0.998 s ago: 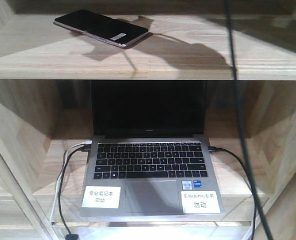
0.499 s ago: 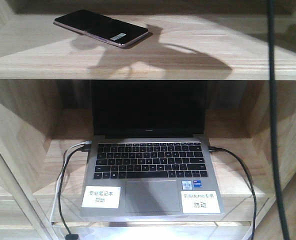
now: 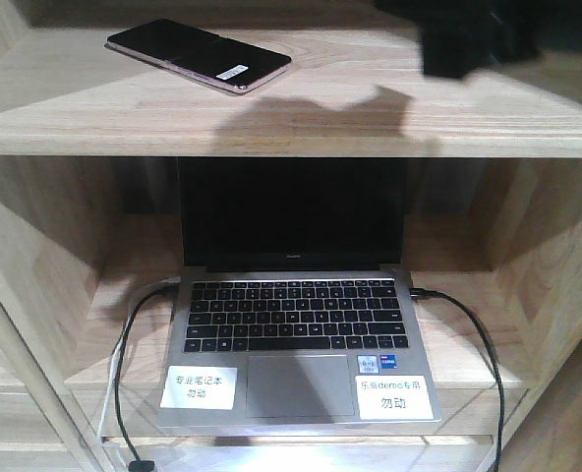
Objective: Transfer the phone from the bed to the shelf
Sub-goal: 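Withdraw the right gripper away from the phone on the shelf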
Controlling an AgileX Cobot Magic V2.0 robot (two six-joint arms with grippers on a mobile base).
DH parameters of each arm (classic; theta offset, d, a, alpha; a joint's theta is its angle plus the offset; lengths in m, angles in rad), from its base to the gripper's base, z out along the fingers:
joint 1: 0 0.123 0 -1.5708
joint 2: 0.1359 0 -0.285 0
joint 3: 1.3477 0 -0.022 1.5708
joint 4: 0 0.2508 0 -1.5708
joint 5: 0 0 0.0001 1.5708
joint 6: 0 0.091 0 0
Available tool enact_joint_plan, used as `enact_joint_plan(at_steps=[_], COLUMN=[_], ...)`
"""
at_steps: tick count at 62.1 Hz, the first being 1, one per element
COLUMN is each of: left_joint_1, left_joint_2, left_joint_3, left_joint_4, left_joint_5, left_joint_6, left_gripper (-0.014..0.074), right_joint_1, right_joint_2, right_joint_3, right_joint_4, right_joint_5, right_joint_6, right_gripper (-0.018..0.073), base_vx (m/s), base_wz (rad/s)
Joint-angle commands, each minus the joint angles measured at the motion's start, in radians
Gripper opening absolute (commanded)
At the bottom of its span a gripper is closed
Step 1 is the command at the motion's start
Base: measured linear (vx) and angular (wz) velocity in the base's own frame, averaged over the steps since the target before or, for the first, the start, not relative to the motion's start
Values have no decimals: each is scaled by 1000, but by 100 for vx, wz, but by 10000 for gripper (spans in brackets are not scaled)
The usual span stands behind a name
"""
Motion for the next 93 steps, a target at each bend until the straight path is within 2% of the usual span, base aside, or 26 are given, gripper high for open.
enact_joint_plan(at_steps=[1, 30, 49, 63, 93], left_joint_1=[-4, -4, -4, -4, -4], left_joint_2=[-6, -6, -6, -6, -6], left_joint_3=[2, 2, 2, 2, 2], left_joint_4=[-9, -9, -9, -9, -9], left_joint_5=[-73, -73, -73, -73, -73], left_joint_6=[-4, -4, -4, -4, -4], left_gripper=[1, 1, 1, 1, 1], right_joint_1=[-7, -7, -7, -7, -7], right_joint_2=[-81, -502, -771, -878, -881], right_joint_3=[52, 454, 653, 728, 730], right_joint_4=[32, 44, 44, 43, 47], right_joint_5=[-92, -129, -118, -120, -120], right_joint_6=[-11, -6, -6, -6, -6], right_gripper=[-8, -6, -6, -6, -4], base_vx=[0, 0, 0, 0, 0], base_wz=[0, 0, 0, 0, 0])
